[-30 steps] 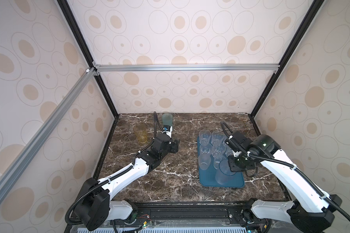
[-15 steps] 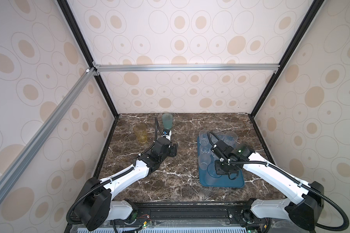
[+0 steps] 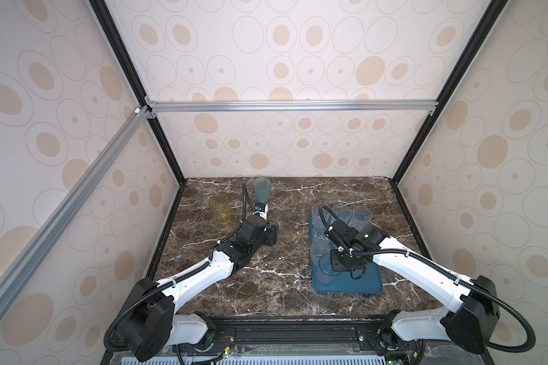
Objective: Place the glasses into the tray
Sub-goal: Place the glass on the tray.
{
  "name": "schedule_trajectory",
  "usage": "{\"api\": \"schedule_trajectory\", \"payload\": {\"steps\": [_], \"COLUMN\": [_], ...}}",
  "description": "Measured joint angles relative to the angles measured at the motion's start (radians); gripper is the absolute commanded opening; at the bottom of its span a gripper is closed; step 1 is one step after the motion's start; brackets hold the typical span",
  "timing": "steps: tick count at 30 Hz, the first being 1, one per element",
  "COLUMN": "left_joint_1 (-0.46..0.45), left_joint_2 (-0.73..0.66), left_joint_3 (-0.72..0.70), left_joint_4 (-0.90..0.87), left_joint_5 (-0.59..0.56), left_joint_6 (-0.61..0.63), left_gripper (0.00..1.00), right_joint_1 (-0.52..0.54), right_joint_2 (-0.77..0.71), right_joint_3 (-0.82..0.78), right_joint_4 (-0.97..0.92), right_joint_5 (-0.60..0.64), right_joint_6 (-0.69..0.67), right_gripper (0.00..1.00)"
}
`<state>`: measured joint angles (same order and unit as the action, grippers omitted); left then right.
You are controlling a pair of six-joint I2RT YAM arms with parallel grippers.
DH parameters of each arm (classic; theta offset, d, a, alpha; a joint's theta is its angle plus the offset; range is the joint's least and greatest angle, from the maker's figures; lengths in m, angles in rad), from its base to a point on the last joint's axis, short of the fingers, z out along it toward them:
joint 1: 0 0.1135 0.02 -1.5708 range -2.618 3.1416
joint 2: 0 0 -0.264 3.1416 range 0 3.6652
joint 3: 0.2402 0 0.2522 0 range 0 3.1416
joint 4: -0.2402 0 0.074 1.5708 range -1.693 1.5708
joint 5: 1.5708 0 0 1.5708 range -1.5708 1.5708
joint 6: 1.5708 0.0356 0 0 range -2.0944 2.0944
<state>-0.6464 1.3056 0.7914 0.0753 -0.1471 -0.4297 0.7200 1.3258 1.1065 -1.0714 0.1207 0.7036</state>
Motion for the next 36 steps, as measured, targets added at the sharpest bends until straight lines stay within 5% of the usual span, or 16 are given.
{"api": "schedule_trajectory", "payload": {"steps": [6, 22, 29, 36], "left_joint_1": [0.0, 0.0, 0.0, 0.0], "left_joint_2": [0.0, 0.0, 0.0, 0.0], "left_joint_3": [0.0, 0.0, 0.0, 0.044], "left_joint_4": [0.0, -0.001, -0.003, -0.074], "left_joint_5": [-0.008, -0.017, -0.019, -0.076], "left_joint_6": [0.001, 0.01, 0.013, 0.075], "left_gripper": [0.66, 0.66, 0.66, 0.75], "right_joint_1": [0.002, 0.003, 0.003, -0.003], "right_joint_2": [0.002, 0.019, 0.019, 0.022], "right_joint_3": [0.005, 0.026, 0.033, 0.235], "right_joint_4": [-0.007, 0.005, -0.017, -0.109], "right_joint_5": [-0.023, -0.058, -0.046, 0.004], "right_joint_6": [-0.011, 0.001, -0.002, -0.065], "right_gripper": [0.29, 0.13, 0.32, 0.37]}}
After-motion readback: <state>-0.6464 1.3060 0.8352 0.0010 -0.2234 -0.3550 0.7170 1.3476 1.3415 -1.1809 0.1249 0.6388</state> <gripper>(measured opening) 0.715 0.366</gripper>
